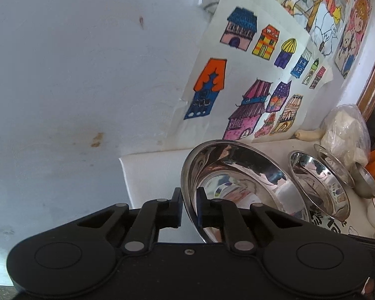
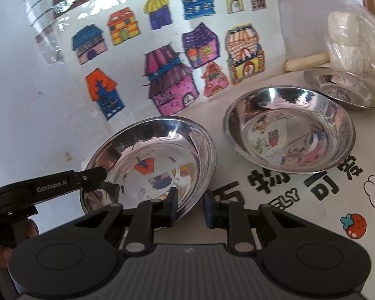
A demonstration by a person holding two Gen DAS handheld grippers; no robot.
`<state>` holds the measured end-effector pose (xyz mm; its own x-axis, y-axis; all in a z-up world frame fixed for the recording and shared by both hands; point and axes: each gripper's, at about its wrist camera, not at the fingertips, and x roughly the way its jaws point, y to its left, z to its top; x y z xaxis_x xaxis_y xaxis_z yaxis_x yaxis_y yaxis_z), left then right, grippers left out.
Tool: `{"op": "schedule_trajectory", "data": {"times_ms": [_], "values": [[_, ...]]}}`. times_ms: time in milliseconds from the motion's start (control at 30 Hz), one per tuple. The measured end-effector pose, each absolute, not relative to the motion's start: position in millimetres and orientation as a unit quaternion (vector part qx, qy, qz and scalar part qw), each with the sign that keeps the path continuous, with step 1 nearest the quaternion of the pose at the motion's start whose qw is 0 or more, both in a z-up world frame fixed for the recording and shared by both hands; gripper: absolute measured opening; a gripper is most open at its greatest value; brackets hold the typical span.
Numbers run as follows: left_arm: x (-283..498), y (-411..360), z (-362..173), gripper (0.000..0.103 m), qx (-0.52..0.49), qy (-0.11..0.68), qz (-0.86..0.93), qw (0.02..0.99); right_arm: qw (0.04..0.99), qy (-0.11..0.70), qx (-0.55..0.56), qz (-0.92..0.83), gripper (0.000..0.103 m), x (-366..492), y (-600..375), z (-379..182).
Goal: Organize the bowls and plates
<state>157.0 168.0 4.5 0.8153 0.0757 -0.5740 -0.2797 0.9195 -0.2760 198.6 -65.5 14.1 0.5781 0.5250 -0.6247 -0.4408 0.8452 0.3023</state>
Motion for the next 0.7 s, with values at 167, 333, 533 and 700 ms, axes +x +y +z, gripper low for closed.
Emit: {"op": "schedule_trajectory", "data": {"times_ms": [167,333,533,700], "values": [[154.3,163.1,16.2,0.011,-0.167,0.277,0.092,0.942,0.896,0.345,0.053,0.274,0.024,188.0,-70.1,23.9],[165.4,143.9,27.1,0.011,-0.164,0.266,0.074,0.947,0.911,0.315,0.062,0.258,0.024,183.6,-92.3,37.8],[192.0,108.3,33.5,0.01,-0.165,0.256,0.042,0.951,0.926,0.301,0.079,0.213,0.024,189.7,-128.8,47.6],[220.1,73.2,32.9,0.01,-0.143,0.259,0.024,0.955,0.935,0.294,0.084,0.178,0.024,201.9,-156.2,50.8]]}}
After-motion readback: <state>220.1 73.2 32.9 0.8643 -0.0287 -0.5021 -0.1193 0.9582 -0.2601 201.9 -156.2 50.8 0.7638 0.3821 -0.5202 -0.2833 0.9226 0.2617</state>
